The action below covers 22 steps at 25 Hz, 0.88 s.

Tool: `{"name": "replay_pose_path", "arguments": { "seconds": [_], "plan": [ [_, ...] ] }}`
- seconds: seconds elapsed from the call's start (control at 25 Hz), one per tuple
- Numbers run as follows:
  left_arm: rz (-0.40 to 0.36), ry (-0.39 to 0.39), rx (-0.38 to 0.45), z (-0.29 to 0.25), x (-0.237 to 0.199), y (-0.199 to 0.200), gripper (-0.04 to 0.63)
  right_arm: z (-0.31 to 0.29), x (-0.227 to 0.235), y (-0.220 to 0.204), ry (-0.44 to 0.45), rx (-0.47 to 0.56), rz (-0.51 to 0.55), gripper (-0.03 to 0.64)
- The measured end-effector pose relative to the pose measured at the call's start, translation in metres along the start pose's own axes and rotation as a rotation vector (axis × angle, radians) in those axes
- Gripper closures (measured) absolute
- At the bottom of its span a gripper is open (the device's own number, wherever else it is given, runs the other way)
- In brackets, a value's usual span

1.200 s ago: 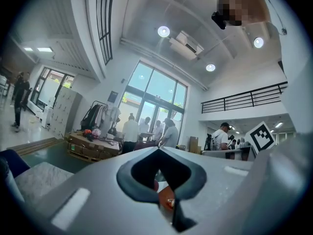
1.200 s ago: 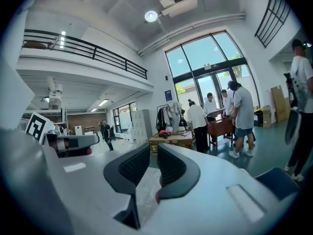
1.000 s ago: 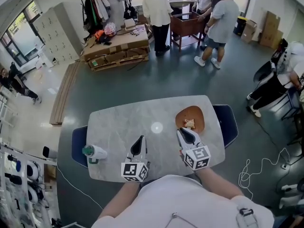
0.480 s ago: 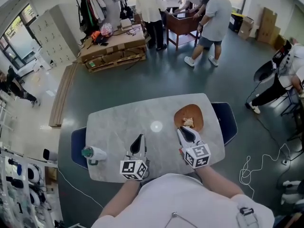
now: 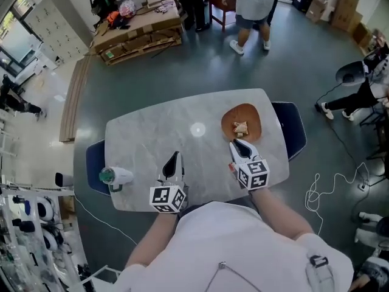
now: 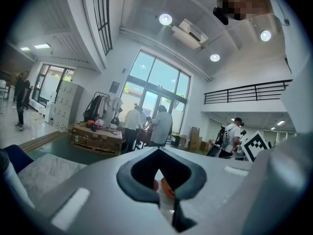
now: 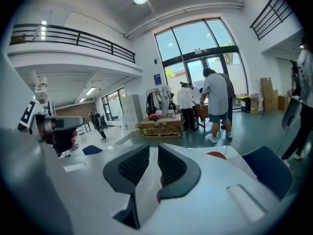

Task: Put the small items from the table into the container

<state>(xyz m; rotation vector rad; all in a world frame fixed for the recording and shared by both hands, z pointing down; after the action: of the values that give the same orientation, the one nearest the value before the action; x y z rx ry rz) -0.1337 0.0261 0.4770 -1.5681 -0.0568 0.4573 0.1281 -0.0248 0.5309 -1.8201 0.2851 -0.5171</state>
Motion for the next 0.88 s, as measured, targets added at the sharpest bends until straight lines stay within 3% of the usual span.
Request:
{"name": "replay_pose_path", "arguments": {
  "seconds": [0.56,0.88],
  "plan": [
    [0.040,0.086,-0.190,0.006,-0.024,-0.063,0.592,-0.015,0.062,-0.175,-0.092,-0.398,-0.083,0.483],
    [0.059,0.122,-0.245,0.009,-0.029,-0.081,0.592,-0.025,0.082,-0.257,-0.065,-0.643,-0.026,0.433]
  ]
}}
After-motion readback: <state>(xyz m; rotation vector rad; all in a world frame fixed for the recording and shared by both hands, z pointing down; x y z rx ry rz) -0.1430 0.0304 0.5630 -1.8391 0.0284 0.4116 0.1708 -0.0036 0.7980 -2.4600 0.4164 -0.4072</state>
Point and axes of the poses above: the fingertips, and each gripper's own axes: z backward along the fingers, x to its right, y out of its top, the point moved 7 cm from there along z, backward along the fingers, and after that the axes turned 10 degrees about x, right-handed, at the moved point
